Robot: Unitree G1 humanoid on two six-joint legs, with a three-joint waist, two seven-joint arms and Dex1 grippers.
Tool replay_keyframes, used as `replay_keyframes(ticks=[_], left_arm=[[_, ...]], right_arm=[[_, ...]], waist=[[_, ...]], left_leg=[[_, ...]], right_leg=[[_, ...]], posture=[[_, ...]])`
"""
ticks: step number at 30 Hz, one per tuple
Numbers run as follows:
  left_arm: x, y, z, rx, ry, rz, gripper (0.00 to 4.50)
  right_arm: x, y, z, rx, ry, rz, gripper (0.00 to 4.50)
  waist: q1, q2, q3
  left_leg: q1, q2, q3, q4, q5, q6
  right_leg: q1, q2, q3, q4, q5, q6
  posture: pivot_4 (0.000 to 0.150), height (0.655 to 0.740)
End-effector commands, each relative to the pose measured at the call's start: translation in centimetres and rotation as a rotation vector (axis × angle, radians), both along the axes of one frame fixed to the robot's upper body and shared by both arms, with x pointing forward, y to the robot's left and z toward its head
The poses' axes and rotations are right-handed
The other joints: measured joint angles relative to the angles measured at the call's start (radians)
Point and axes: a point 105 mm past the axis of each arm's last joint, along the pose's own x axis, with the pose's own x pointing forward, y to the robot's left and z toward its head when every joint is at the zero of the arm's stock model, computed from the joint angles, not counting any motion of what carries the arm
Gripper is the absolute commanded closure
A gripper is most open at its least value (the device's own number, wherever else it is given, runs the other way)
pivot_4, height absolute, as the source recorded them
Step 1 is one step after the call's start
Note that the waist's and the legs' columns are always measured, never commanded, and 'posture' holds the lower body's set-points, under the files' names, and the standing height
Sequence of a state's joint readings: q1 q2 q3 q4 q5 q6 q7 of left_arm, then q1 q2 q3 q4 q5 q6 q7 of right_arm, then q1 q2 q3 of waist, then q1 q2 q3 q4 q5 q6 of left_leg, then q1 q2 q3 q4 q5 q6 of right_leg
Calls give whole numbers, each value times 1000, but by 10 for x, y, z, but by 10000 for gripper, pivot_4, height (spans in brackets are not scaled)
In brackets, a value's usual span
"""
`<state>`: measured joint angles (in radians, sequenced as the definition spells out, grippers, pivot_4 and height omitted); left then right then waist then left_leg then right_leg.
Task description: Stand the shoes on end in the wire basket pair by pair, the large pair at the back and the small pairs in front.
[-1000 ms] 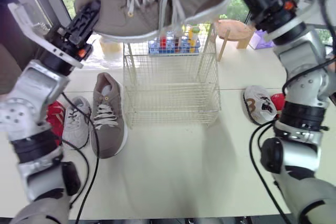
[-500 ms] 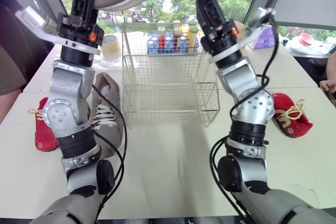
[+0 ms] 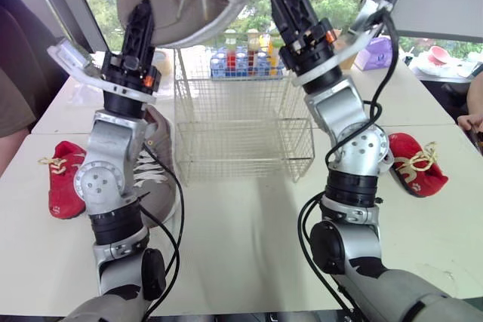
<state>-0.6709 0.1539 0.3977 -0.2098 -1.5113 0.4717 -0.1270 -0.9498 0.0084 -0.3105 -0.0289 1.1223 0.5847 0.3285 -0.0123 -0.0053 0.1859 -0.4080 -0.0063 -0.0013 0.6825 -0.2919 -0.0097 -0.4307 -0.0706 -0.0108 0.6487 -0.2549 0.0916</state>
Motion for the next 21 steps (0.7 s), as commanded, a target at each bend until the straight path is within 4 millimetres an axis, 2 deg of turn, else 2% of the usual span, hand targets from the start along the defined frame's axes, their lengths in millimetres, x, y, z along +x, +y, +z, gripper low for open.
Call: replay_keyframes(ticks=[1,13,21], left_arm=[[-4,-6,3,28,-17,4,40705],[4,7,8,-67,13,28,40705],[-2,-14,-1,34,8,-26,40705]], right_arm=[[-25,5,24,8,-133,51,295],[-31,14,14,-61,-147,48,295],[-20,12,12,-75,-125,-5,295]], waist=[[1,0,0],[0,0,0],[-1,0,0]], left_leg=[[0,0,0,0,0,0],[0,0,-1,0,0,0],[0,0,-1,0,0,0]], right_leg=[[0,0,0,0,0,0],[0,0,0,0,0,0],[0,0,0,0,0,0]], posture=[[1500,7400],[1500,7400],[1500,7400]])
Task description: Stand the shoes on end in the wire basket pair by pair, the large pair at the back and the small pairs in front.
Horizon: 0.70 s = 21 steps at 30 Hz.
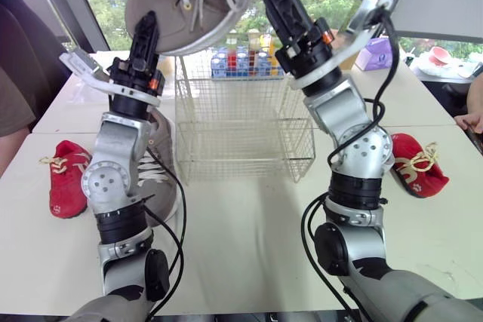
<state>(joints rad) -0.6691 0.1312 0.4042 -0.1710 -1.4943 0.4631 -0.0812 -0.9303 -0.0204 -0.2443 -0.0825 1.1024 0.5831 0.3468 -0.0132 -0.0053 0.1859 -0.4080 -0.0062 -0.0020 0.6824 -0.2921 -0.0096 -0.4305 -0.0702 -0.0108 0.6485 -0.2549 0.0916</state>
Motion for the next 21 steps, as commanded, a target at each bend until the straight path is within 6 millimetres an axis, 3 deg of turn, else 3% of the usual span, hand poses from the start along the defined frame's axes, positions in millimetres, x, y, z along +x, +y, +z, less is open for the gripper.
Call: replay_keyframes(ticks=[1,7,12,15,19,21], left_arm=[[-17,-19,10,73,-85,-59,40705],[-24,-29,3,138,-94,-92,40705],[-20,-22,0,112,-71,-68,40705],[-18,-18,-1,96,-62,-55,40705],[-15,-17,-3,103,-43,-35,40705],[-14,-17,-4,112,-36,-28,40705]], right_arm=[[-6,2,11,0,-61,-12,295],[2,-2,14,2,-63,-59,295],[3,-5,17,11,-75,-69,295],[-1,-6,19,23,-88,-67,8589],[-5,-5,20,21,-99,-68,25861],[-6,-5,20,11,-103,-70,28317]], waist=[[0,0,0],[0,0,0],[-2,0,0],[-1,0,0],[1,0,0],[1,0,0]], left_leg=[[0,0,0,0,0,0],[0,0,0,0,0,0],[0,1,0,0,0,0],[0,2,-1,0,0,0],[0,2,-1,0,0,0],[0,2,-1,0,0,0]], right_leg=[[0,0,0,0,0,0],[0,0,0,0,0,0],[0,2,1,0,0,0],[0,3,2,0,0,0],[0,3,3,0,0,0],[0,3,3,-1,0,0]], posture=[[1500,7400],[1500,7400],[1500,7400],[1500,7400],[1500,7400],[1500,7400]])
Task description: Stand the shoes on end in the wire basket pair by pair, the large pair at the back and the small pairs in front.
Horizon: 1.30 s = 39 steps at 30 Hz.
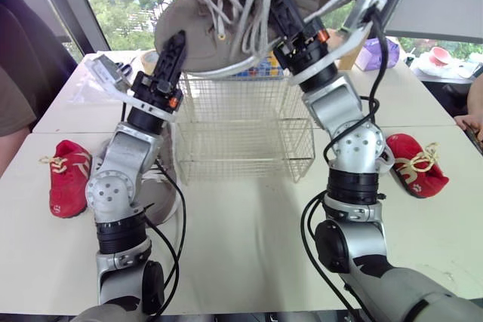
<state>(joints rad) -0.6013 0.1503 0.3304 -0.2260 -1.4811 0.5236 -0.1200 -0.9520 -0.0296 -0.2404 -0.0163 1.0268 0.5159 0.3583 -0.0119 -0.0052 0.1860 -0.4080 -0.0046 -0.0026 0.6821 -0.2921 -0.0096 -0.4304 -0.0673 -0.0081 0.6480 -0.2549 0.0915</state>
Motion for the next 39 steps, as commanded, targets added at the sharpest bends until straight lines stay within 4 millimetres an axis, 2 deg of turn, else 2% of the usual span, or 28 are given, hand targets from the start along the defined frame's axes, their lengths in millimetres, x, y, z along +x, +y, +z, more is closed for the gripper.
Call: replay_keyframes(ticks=[1,2,6,9,11,14,18,21,24,28,32,36,39], left_arm=[[-3,6,7,15,-28,50,30943],[-3,6,5,46,-20,68,28414],[-4,7,-8,253,8,159,9520],[-15,3,-12,390,-13,179,9520],[-26,0,-12,469,-34,192,9520],[-46,-5,-13,602,-67,206,9520],[-63,-7,-16,720,-82,221,9520],[-85,-8,-26,820,-67,180,9520],[-96,-4,-36,861,-23,158,9520],[-97,7,-43,860,29,208,9520],[-97,8,-45,828,41,222,9520],[-95,8,-48,827,51,228,9520],[-93,8,-50,825,56,233,9520]], right_arm=[[-22,0,21,-2,-116,10,28322],[-23,1,21,-19,-126,-2,28322],[-23,-11,33,-17,-197,-107,28322],[-19,-17,42,-112,-245,-108,28322],[-19,-34,61,-77,-299,-84,28322],[-5,-65,93,-138,-405,-233,28322],[3,-76,109,-281,-517,-287,28322],[7,-71,107,-495,-608,-241,28322],[15,-68,100,-620,-631,-223,28322],[26,-59,82,-770,-644,-206,28322],[35,-47,59,-921,-669,-195,28322],[41,-38,43,-968,-640,-140,28322],[52,-37,29,-1010,-584,-163,28322]], waist=[[-1,0,0],[-1,0,0],[-4,0,0],[-3,0,0],[-2,0,1],[0,0,1],[-2,0,1],[-15,1,1],[-18,2,2],[-14,2,2],[-4,2,2],[-4,2,2],[-3,2,2]], left_leg=[[0,0,0,0,0,0],[0,0,0,0,0,0],[0,0,0,-1,0,0],[0,0,0,-1,0,0],[0,0,0,-1,0,0],[0,0,0,-1,0,0],[0,0,-1,-2,-1,1],[1,0,1,-3,-1,2],[1,2,2,-6,-1,1],[1,2,1,-8,0,-1],[1,1,1,-8,1,-2],[1,0,1,-8,1,-3],[1,0,1,-9,4,-8]], right_leg=[[0,0,0,0,0,0],[0,0,0,0,0,0],[0,1,1,0,0,0],[0,2,1,0,0,0],[0,1,2,0,0,0],[0,1,3,-1,0,0],[1,1,4,-4,0,0],[1,1,6,-3,0,-1],[-1,0,7,-3,-1,-1],[-2,0,7,-3,-1,-3],[-2,-1,7,-3,0,-3],[-3,-2,7,-3,0,-3],[-3,-3,6,-3,0,-3]], posture=[[1500,7400],[1500,7400],[1500,7400],[1500,7400],[1500,7400],[1500,7400],[1500,7400],[1500,7400],[1500,7400],[1500,7400],[1500,7400],[1500,7400],[1500,7400]])
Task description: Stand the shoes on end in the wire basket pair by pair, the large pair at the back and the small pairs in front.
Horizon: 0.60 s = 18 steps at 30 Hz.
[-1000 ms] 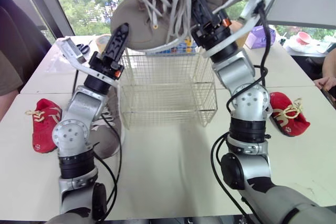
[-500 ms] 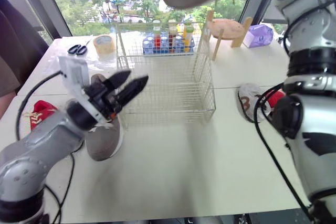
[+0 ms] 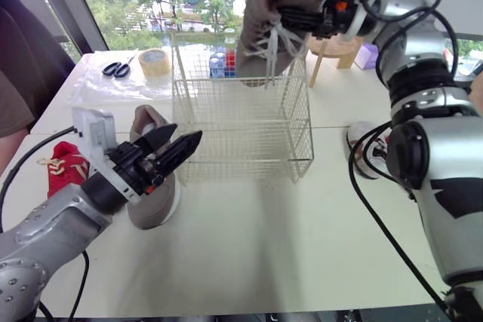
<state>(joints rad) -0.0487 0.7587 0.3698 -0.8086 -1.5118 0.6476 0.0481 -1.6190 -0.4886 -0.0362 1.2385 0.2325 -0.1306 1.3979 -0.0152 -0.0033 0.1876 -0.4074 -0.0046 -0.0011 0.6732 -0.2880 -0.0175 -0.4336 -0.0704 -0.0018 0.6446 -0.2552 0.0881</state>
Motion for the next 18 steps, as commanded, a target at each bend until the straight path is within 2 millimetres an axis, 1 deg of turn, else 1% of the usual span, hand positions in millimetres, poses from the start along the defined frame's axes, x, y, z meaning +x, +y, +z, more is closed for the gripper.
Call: replay_keyframes(ticks=[1,2,3,4,5,7,13,18], left_arm=[[-2,-2,5,-7,-42,1,9520],[-1,-3,5,-7,-42,2,9202],[-1,-3,4,-8,-43,3,9202],[0,-3,4,-10,-42,4,9202],[0,-4,3,-12,-42,5,9202],[1,-4,3,-15,-41,6,9202],[3,-5,0,-18,-37,11,9202],[4,-3,-2,-18,-31,11,9202]], right_arm=[[5,0,10,10,-32,-68,28322],[10,-1,7,18,-18,-103,18046],[13,-3,5,25,-10,-125,14489],[15,-4,5,28,-11,-150,9013],[17,-4,5,28,-14,-163,4950],[19,-6,9,43,-31,-200,1715],[17,-18,19,78,-51,-225,1715],[9,-29,16,16,-41,-174,1715]], waist=[[0,0,0],[0,0,0],[0,0,0],[0,0,0],[0,0,0],[-1,0,0],[-1,0,0],[4,0,0]], left_leg=[[0,0,0,0,0,0],[0,0,0,0,0,0],[0,0,0,0,0,-1],[0,0,0,0,0,-1],[0,-1,0,-1,1,-1],[0,-1,0,-1,1,-1],[0,-1,1,-6,4,-6],[0,-1,0,-6,4,-6]], right_leg=[[0,0,0,0,0,0],[0,0,0,0,0,0],[0,-1,0,0,0,0],[0,-1,0,0,0,0],[0,-1,0,0,0,0],[-1,-1,0,0,0,0],[-3,0,0,0,0,0],[-2,0,0,0,0,0]], posture=[[1500,7400],[1500,7400],[1500,7400],[1500,7400],[1500,7400],[1500,7400],[1500,7400],[1500,7400]])
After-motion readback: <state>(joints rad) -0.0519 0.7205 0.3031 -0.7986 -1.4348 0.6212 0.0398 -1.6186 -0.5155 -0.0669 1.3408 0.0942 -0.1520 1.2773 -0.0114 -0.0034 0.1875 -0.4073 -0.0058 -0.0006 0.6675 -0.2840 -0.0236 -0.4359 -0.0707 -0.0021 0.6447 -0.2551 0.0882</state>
